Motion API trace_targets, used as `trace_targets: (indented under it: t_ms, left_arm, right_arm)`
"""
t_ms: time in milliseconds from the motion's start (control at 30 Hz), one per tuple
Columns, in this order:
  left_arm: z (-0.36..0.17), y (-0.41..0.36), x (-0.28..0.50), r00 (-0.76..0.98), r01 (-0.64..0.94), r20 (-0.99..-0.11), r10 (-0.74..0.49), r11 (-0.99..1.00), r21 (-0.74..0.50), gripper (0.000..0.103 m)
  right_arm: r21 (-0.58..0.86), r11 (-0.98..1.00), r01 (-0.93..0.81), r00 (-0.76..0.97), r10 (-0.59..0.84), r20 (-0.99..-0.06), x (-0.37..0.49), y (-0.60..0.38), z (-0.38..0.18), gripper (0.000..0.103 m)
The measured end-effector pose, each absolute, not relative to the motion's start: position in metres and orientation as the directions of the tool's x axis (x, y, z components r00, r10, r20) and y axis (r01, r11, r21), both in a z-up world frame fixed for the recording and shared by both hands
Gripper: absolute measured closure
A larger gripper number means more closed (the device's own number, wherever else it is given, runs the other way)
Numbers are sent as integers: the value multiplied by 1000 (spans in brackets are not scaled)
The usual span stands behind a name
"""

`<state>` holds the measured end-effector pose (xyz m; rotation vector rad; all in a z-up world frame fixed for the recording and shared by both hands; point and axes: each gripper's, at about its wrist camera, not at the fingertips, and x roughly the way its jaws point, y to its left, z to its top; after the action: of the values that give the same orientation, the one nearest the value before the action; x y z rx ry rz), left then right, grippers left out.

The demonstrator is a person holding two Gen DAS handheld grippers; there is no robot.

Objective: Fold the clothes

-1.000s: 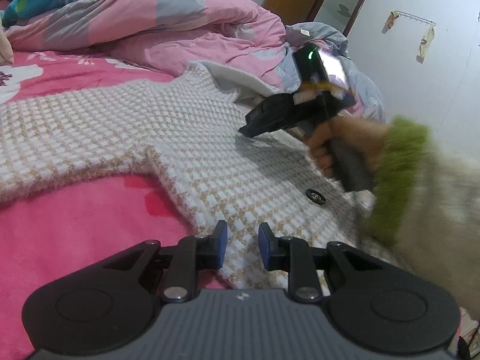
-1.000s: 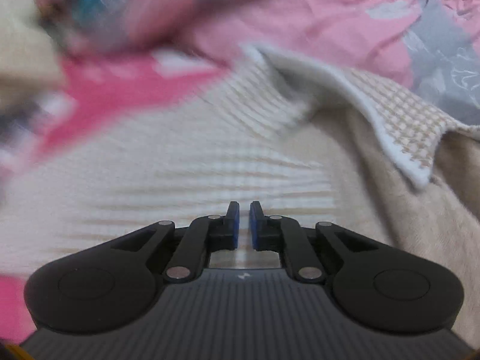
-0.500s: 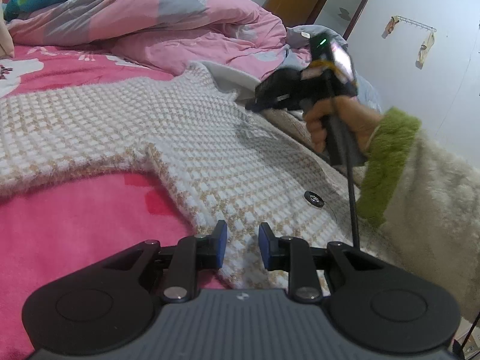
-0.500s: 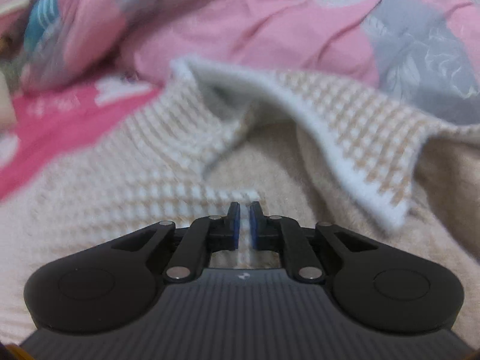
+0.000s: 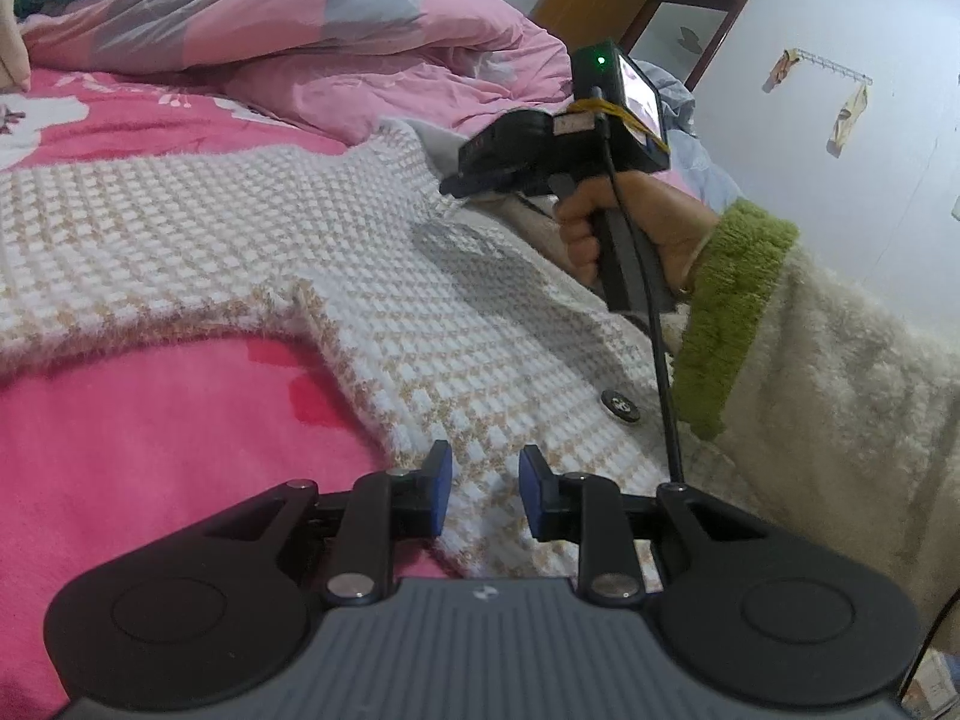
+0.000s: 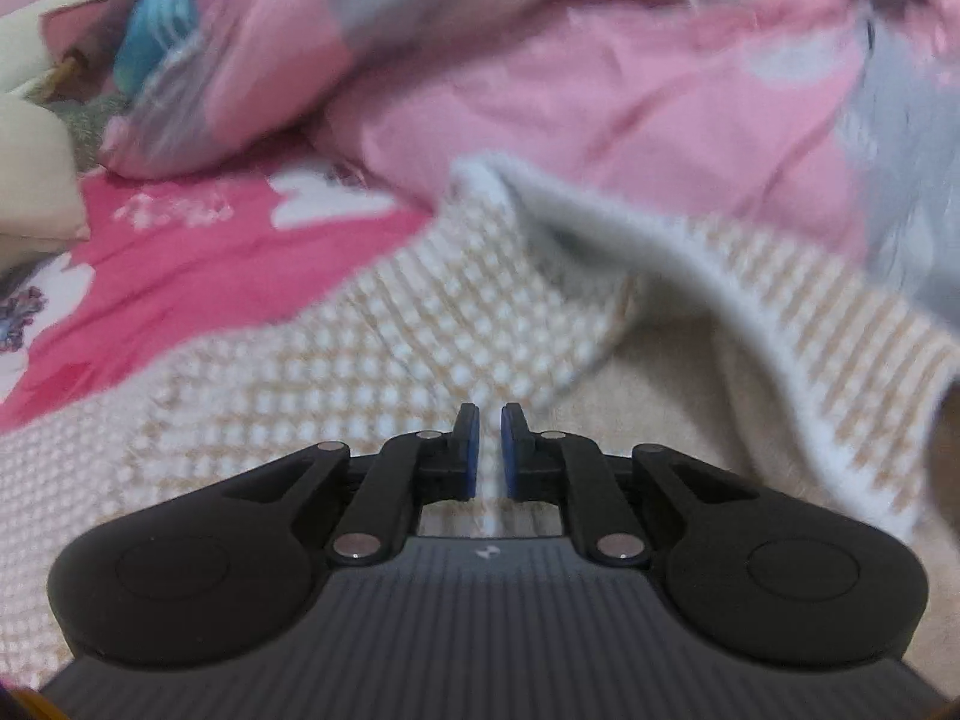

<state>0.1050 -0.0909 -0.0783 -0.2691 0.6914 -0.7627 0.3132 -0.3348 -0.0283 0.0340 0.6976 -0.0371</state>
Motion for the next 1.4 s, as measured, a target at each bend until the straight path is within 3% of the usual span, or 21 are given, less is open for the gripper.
trace_targets:
  t_ms: [200, 500, 600, 733, 867, 1067, 1400]
  left_arm:
    - [-79, -91, 105, 517, 541, -472, -714, 700, -465, 77]
    - [-80, -88, 105, 515, 541, -466, -720, 694, -475, 77]
    - [-80, -86, 104, 513, 540, -463, -723, 691, -480, 77]
    - [-81, -84, 103, 511, 540, -459, -727, 687, -487, 77]
    - [-82, -83, 104, 510, 539, -456, -730, 684, -492, 77]
    - [-84, -79, 104, 504, 535, -444, -741, 671, -513, 77]
    - [-85, -77, 107, 489, 530, -435, -756, 654, -540, 74]
  right_arm:
    - [28, 999, 44, 775, -16, -632, 364, -340, -65, 97]
    - [89, 996, -14, 802, 64, -594, 389, -325, -46, 98]
    - [23, 1000, 0, 798, 14, -602, 418, -322, -70, 100]
    - [120, 992, 49, 818, 29, -574, 423, -337, -59, 102]
    - [56, 997, 49, 812, -7, -583, 431, -340, -60, 102]
    - [263, 956, 133, 810, 48, -584, 464, -372, -71, 103]
    - [441, 889, 119, 911, 79, -406, 300, -428, 38, 98]
